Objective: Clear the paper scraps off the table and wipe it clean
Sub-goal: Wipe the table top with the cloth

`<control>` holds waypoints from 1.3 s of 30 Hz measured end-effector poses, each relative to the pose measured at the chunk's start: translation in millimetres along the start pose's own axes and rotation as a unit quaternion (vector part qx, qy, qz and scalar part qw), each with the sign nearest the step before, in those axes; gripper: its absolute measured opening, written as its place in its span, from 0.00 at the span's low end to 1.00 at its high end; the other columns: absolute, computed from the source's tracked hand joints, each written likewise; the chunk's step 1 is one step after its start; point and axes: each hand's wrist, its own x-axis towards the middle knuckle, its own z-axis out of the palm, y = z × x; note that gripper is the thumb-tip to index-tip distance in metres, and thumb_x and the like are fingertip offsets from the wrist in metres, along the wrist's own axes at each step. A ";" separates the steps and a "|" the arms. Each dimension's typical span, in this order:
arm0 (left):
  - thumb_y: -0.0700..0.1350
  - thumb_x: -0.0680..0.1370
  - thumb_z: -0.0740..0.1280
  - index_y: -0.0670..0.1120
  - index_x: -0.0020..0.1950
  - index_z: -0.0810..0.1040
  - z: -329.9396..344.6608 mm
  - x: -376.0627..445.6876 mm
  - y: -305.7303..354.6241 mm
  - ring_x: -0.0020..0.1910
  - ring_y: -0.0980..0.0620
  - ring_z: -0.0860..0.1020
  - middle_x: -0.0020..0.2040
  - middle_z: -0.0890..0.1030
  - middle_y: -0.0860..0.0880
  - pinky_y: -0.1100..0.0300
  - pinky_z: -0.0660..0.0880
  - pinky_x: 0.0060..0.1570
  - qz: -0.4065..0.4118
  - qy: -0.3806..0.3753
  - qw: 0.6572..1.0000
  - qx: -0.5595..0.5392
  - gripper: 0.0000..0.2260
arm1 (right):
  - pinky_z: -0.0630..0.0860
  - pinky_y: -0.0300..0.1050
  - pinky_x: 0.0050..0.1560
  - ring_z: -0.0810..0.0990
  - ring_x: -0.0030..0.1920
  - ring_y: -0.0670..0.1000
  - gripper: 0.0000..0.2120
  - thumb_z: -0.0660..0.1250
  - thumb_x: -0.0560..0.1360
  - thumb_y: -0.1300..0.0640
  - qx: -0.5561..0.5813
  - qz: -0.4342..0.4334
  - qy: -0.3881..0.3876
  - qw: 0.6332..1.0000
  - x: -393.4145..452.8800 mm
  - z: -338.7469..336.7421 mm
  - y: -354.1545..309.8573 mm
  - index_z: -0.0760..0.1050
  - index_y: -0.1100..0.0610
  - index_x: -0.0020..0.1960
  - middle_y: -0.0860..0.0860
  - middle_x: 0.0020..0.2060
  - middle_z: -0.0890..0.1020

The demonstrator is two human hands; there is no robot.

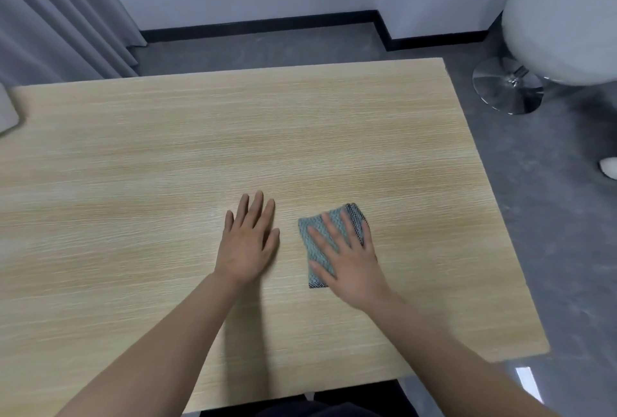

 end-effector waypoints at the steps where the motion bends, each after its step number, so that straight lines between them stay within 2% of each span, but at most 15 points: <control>1: 0.62 0.73 0.37 0.50 0.78 0.52 0.4 -1.9 1.0 0.77 0.48 0.42 0.78 0.46 0.50 0.45 0.45 0.73 0.000 0.002 1.000 -0.004 0.34 | 0.39 0.61 0.71 0.40 0.76 0.53 0.28 0.42 0.80 0.35 0.005 -0.010 -0.007 1.000 0.2 -1.6 4.2 0.44 0.42 0.77 0.47 0.77 0.48; 4: 0.62 0.73 0.37 0.49 0.77 0.53 3.6 -9.2 2.0 0.76 0.48 0.41 0.78 0.47 0.50 0.45 0.47 0.73 -0.002 0.007 1.000 -0.005 0.35 | 0.36 0.58 0.72 0.37 0.76 0.51 0.27 0.41 0.79 0.34 0.000 -0.010 -0.008 1.000 17.2 -12.0 19.8 0.40 0.39 0.75 0.45 0.77 0.46; 7: 0.62 0.73 0.36 0.50 0.78 0.50 5.1 -14.3 4.1 0.74 0.52 0.37 0.77 0.43 0.52 0.48 0.44 0.73 -0.002 0.001 1.000 0.002 0.35 | 0.28 0.55 0.71 0.29 0.73 0.48 0.28 0.40 0.77 0.34 0.033 0.050 -0.032 0.998 52.7 -29.8 38.3 0.34 0.37 0.73 0.43 0.76 0.38; 11: 0.62 0.73 0.38 0.50 0.77 0.52 8.4 -23.2 6.8 0.76 0.49 0.41 0.78 0.46 0.50 0.48 0.45 0.73 -0.009 -0.001 1.000 -0.009 0.35 | 0.28 0.56 0.69 0.30 0.74 0.49 0.29 0.41 0.77 0.33 0.031 0.083 -0.053 0.995 81.1 -40.6 50.9 0.36 0.39 0.74 0.43 0.75 0.35; 17: 0.62 0.72 0.36 0.50 0.78 0.50 10.6 -30.7 9.5 0.76 0.49 0.39 0.78 0.44 0.50 0.48 0.43 0.73 -0.012 -0.006 1.000 -0.004 0.35 | 0.29 0.60 0.70 0.29 0.73 0.52 0.28 0.37 0.78 0.35 0.032 0.108 -0.040 0.993 63.9 -30.9 26.3 0.34 0.41 0.75 0.44 0.73 0.32; 21: 0.62 0.71 0.34 0.50 0.78 0.48 11.5 -32.3 11.3 0.76 0.48 0.39 0.78 0.43 0.50 0.48 0.42 0.73 -0.017 -0.012 1.000 0.007 0.36 | 0.33 0.62 0.71 0.29 0.73 0.53 0.29 0.34 0.77 0.35 0.013 0.053 -0.028 0.998 17.5 -12.6 0.6 0.35 0.41 0.75 0.47 0.76 0.37; 25: 0.61 0.71 0.33 0.49 0.78 0.48 12.0 -33.5 13.3 0.76 0.47 0.40 0.78 0.44 0.49 0.47 0.43 0.73 -0.021 -0.010 1.000 0.004 0.36 | 0.41 0.63 0.71 0.43 0.76 0.56 0.28 0.43 0.79 0.36 -0.005 -0.012 0.000 1.000 -24.4 6.0 -11.3 0.45 0.44 0.77 0.48 0.77 0.50; 28: 0.60 0.71 0.32 0.49 0.78 0.49 13.4 -37.4 16.1 0.77 0.47 0.40 0.78 0.44 0.49 0.47 0.43 0.73 -0.022 -0.009 1.000 0.009 0.36 | 0.35 0.59 0.72 0.37 0.76 0.51 0.28 0.43 0.79 0.34 0.005 -0.032 -0.011 0.999 -23.7 4.1 -1.8 0.42 0.40 0.76 0.45 0.77 0.46; 30: 0.59 0.71 0.32 0.49 0.78 0.50 13.1 -39.6 16.2 0.77 0.46 0.42 0.78 0.46 0.49 0.47 0.45 0.73 -0.021 -0.009 1.000 0.005 0.36 | 0.33 0.57 0.72 0.34 0.75 0.49 0.27 0.40 0.78 0.34 0.005 -0.008 -0.008 1.000 -7.2 -5.8 10.6 0.39 0.39 0.75 0.43 0.76 0.43; 33: 0.58 0.72 0.33 0.49 0.77 0.52 14.0 -44.7 14.6 0.77 0.46 0.43 0.78 0.47 0.49 0.46 0.46 0.73 -0.010 -0.008 1.000 -0.002 0.35 | 0.31 0.57 0.72 0.30 0.73 0.48 0.29 0.38 0.76 0.33 0.027 0.085 -0.027 0.996 29.4 -24.2 40.4 0.33 0.38 0.73 0.43 0.76 0.38; 36: 0.57 0.73 0.35 0.50 0.77 0.54 18.6 -53.1 12.8 0.76 0.47 0.43 0.78 0.48 0.49 0.47 0.46 0.73 -0.004 0.001 1.000 -0.011 0.33 | 0.32 0.59 0.72 0.30 0.74 0.49 0.30 0.39 0.76 0.32 0.048 0.123 -0.047 0.990 51.5 -36.1 63.4 0.34 0.38 0.74 0.42 0.75 0.35; 39: 0.57 0.74 0.36 0.49 0.77 0.55 21.4 -58.2 12.1 0.76 0.47 0.44 0.78 0.50 0.49 0.45 0.49 0.73 -0.002 0.004 1.000 -0.010 0.32 | 0.30 0.61 0.71 0.28 0.73 0.51 0.30 0.38 0.77 0.33 0.048 0.144 -0.049 0.987 51.2 -35.5 59.0 0.33 0.40 0.74 0.43 0.74 0.34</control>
